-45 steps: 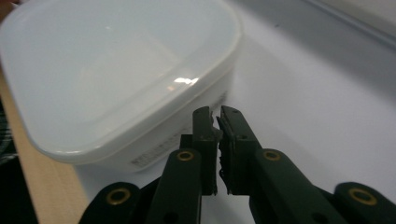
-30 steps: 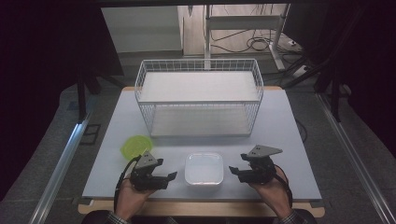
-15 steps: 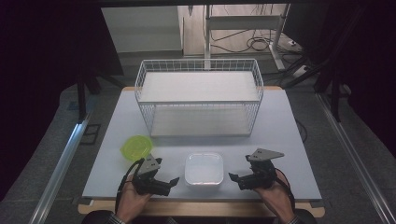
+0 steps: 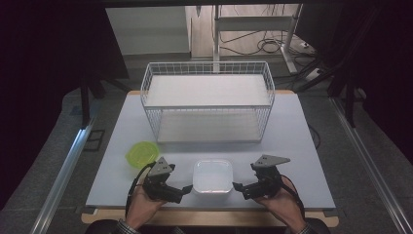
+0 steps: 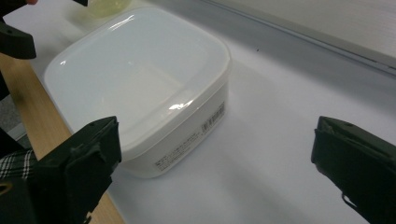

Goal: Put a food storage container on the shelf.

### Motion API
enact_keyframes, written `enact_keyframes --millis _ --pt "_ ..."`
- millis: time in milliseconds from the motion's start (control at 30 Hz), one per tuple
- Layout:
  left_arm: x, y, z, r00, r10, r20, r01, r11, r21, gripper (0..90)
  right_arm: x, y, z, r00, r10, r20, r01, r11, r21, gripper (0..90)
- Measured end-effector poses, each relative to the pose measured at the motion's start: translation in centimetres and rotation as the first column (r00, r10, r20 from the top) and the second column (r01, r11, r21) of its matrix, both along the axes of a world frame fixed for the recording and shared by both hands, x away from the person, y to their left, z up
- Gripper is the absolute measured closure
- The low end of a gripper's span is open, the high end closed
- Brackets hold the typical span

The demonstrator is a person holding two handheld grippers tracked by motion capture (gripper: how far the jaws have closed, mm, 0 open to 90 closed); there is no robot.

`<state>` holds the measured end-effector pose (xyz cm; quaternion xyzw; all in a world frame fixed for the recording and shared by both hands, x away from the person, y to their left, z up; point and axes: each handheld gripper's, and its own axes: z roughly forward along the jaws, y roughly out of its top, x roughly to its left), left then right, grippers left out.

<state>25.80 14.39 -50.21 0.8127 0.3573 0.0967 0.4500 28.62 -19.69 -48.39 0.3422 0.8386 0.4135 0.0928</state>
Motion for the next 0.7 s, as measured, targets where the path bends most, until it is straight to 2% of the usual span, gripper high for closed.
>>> enact_keyframes --millis 133,267,567,700 --pt "0.5 -0.9 0.4 0.9998 -0.018 -0.008 0.018 0.9998 0.005 3.9 -0.1 0.5 0.3 0.9999 0.015 -0.008 -0.016 1.0 -0.02 9.3" --pt "1.0 -1.7 0.6 0.9993 -0.036 -0.011 0.036 0.9993 0.015 7.0 -0.2 1.1 0.7 0.9993 0.037 0.004 -0.037 0.999 -0.022 16.5" --pt "2.3 -2.7 -0.1 0.996 -0.061 -0.065 0.062 0.9981 0.006 9.6 0.9 2.5 0.2 0.9955 0.065 -0.07 -0.066 0.998 -0.016 19.4" --pt "2.8 -2.6 -0.6 0.9896 -0.082 -0.118 0.076 0.9957 -0.053 10.2 1.4 3.0 -0.1 0.9904 0.077 -0.115 -0.078 0.997 0.002 21.2"
